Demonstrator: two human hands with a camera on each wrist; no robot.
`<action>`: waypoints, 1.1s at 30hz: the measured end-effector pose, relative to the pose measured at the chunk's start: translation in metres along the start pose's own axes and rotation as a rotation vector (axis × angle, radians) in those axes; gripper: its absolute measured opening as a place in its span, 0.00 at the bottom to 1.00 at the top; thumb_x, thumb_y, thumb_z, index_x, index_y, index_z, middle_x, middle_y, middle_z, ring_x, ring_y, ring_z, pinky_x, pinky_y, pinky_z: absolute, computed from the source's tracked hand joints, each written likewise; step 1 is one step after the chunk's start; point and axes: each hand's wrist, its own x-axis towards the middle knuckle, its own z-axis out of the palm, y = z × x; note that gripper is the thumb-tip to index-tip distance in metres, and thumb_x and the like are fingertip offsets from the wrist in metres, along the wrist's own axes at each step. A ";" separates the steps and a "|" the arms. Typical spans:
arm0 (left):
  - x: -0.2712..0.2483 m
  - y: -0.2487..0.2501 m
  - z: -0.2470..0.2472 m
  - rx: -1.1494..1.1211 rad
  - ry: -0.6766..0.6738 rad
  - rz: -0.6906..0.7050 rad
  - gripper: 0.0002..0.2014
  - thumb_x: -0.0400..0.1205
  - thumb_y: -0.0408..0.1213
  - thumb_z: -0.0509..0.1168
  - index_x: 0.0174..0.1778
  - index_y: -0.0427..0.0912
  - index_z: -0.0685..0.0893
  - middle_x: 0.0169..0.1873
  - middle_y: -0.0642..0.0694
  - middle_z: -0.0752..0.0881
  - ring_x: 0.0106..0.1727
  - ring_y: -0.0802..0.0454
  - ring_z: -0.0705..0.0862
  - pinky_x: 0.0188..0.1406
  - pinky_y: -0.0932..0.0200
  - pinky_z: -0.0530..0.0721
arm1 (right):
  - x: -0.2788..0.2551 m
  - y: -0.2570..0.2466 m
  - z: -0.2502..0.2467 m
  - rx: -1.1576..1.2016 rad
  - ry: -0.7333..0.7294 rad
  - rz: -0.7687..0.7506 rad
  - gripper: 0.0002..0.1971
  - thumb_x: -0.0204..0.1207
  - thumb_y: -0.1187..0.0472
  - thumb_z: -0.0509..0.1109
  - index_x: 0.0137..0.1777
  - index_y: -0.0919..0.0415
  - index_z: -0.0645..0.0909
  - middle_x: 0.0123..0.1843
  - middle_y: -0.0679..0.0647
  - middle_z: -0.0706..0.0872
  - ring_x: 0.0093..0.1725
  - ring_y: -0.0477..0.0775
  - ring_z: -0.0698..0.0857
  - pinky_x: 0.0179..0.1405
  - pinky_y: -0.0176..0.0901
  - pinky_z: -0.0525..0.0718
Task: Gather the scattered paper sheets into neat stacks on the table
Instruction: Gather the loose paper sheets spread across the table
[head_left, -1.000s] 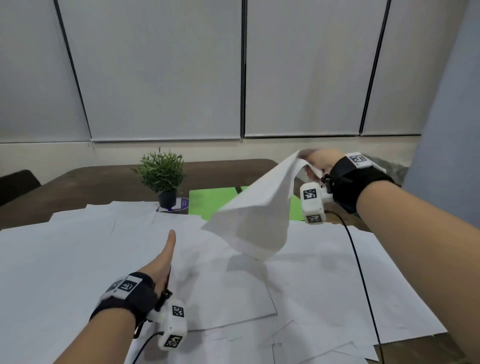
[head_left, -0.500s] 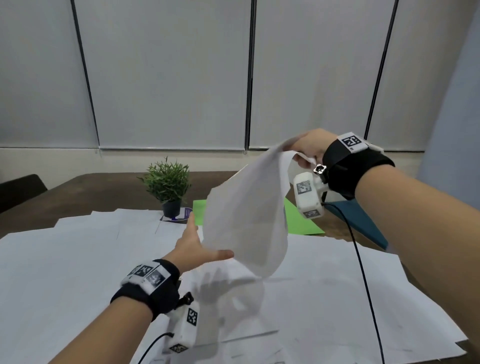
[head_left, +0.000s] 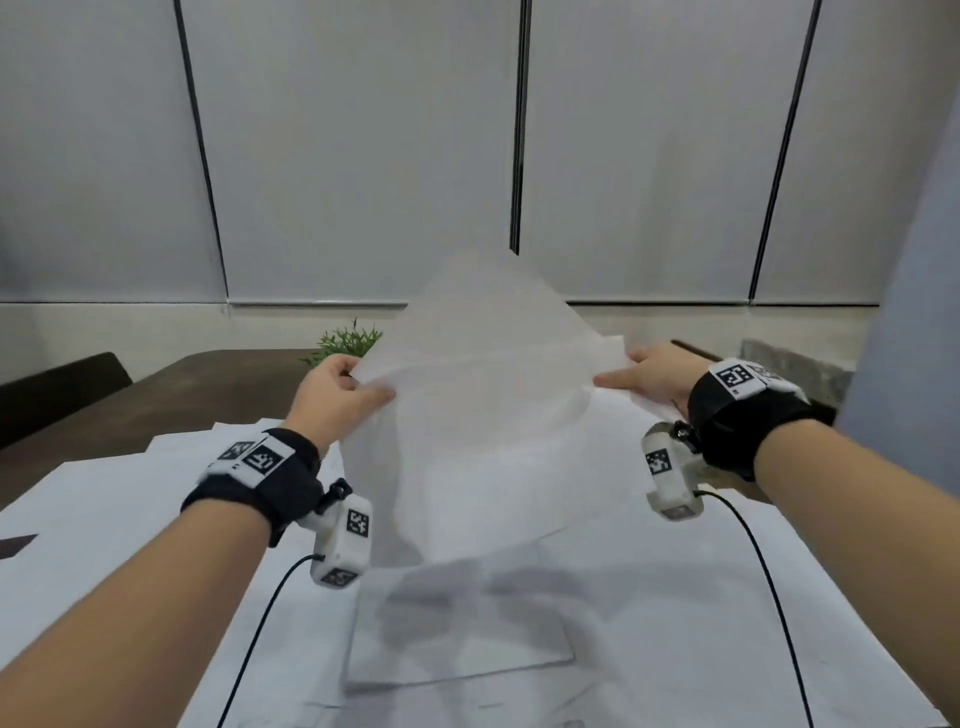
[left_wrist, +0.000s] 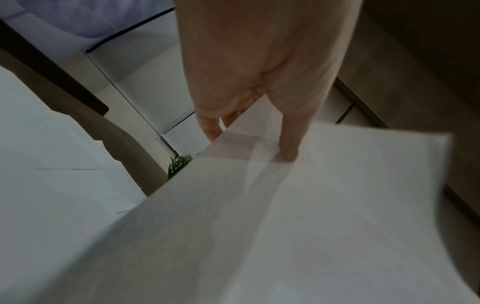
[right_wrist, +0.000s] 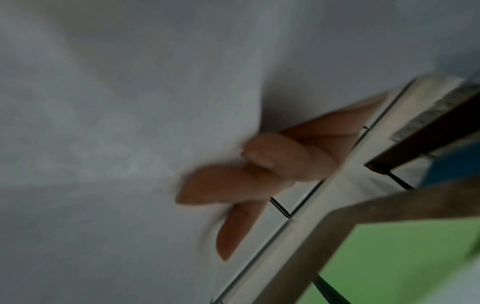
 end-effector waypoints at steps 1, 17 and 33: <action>0.002 -0.004 0.001 0.000 0.072 0.009 0.29 0.69 0.37 0.79 0.64 0.40 0.77 0.50 0.42 0.86 0.49 0.45 0.85 0.49 0.50 0.84 | 0.003 0.013 0.010 0.023 -0.008 0.033 0.15 0.72 0.55 0.79 0.54 0.63 0.86 0.50 0.55 0.90 0.50 0.60 0.88 0.58 0.50 0.84; -0.050 -0.124 0.027 0.552 -0.307 -0.698 0.37 0.70 0.56 0.76 0.67 0.33 0.77 0.43 0.42 0.83 0.43 0.46 0.85 0.42 0.58 0.82 | -0.022 0.116 0.132 -0.249 -0.268 0.269 0.33 0.75 0.38 0.70 0.68 0.66 0.79 0.68 0.60 0.82 0.64 0.60 0.82 0.65 0.45 0.77; -0.039 -0.141 0.031 0.991 -0.485 -0.480 0.41 0.73 0.56 0.72 0.79 0.50 0.63 0.70 0.41 0.73 0.74 0.40 0.69 0.72 0.53 0.72 | 0.009 0.129 0.028 -0.080 0.098 0.167 0.12 0.76 0.53 0.74 0.49 0.63 0.84 0.46 0.58 0.87 0.42 0.55 0.84 0.44 0.44 0.78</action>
